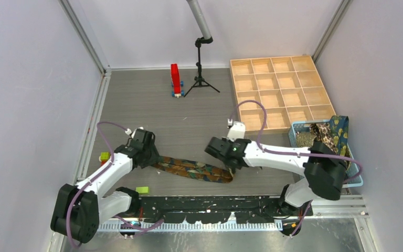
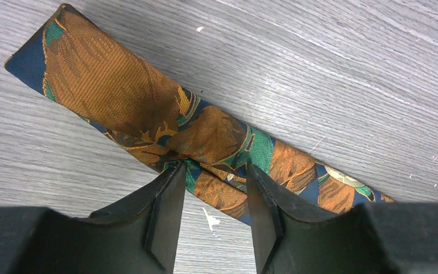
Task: Roll the ties
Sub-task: Flatten out the tie at the center of the board.
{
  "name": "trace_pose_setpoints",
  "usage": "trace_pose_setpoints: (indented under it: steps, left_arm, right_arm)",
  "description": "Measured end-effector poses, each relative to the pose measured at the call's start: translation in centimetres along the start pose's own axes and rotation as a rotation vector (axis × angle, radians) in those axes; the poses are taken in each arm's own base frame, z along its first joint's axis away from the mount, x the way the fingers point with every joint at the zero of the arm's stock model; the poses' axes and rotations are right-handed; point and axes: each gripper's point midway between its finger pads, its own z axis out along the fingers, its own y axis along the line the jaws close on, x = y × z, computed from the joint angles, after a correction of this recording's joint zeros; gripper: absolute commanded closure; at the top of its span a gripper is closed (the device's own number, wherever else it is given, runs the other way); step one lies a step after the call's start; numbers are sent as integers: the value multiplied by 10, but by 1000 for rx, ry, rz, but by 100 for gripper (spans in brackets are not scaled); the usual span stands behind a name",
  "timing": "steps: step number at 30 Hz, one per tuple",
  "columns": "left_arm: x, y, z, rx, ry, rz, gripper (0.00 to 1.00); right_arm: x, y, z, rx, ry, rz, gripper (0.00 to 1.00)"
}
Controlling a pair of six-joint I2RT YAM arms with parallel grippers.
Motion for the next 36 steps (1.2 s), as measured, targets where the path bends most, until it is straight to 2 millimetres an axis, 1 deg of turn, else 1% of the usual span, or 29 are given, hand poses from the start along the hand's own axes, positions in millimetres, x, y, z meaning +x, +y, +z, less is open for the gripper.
trace_pose_setpoints:
  steps: [2, 3, 4, 6, 7, 9, 12, 15, 19, 21, 22, 24, 26, 28, 30, 31, 32, 33, 35, 36]
  left_arm:
    - [0, 0, 1, 0, 1, 3, 55]
    - [0, 0, 1, 0, 1, 4, 55]
    - [0, 0, 1, -1, 2, 4, 55]
    - [-1, -1, 2, -2, 3, 4, 56]
    - [-1, -1, 2, -1, 3, 4, 56]
    - [-1, -1, 2, -1, 2, 4, 56]
    - [-2, -2, 2, 0, 1, 4, 56]
    - [-2, -2, 2, -1, 1, 4, 56]
    - [-2, -2, 2, -1, 0, 4, 56]
    - [-2, -2, 2, 0, -2, 4, 57]
    - [-3, -2, 1, 2, -4, 3, 57]
    - [-4, -3, 0, 7, -13, 2, 57]
    - [-7, -4, -2, 16, -25, 0, 57]
    - [-8, -5, -4, 23, -35, -2, 57]
    - [-10, -5, -5, 23, -43, -2, 57]
    - [-10, -5, -5, 22, -43, -2, 57]
    - [-9, -4, -5, 21, -42, -2, 57]
    - [-9, -4, -5, 21, -42, -2, 57]
    - [-9, -4, -5, 21, -42, -2, 57]
    - [-9, -4, -5, 20, -41, -1, 57]
  right_arm:
    - [14, -29, 4, 27, -10, 1, 100]
    - [20, -42, 6, 40, -12, 1, 96]
    - [27, -54, 8, 53, -13, 1, 87]
    - [36, -75, 9, 66, -15, 8, 63]
    - [38, -82, 8, 63, -19, 17, 52]
    - [35, -88, 2, 39, -29, 48, 37]
    - [24, -87, -9, -5, -53, 105, 32]
    - [16, -95, -21, 8, -57, 140, 32]
    - [11, -105, -35, 1, -48, 194, 40]
    - [9, -104, -43, -35, -39, 214, 42]
    - [8, -100, -48, -63, -34, 219, 43]
    - [4, -90, -58, -112, -24, 219, 50]
    - [-8, -72, -68, -156, -25, 207, 55]
    - [-21, -54, -73, -178, -37, 193, 59]
    - [-31, -39, -72, -179, -38, 179, 65]
    - [-34, -30, -66, -171, -26, 169, 68]
    - [-35, -26, -59, -158, -13, 160, 70]
    - [-34, -24, -49, -141, 5, 155, 73]
    - [-22, -26, -26, -82, 68, 120, 78]
    - [-17, -29, -20, -61, 90, 108, 79]
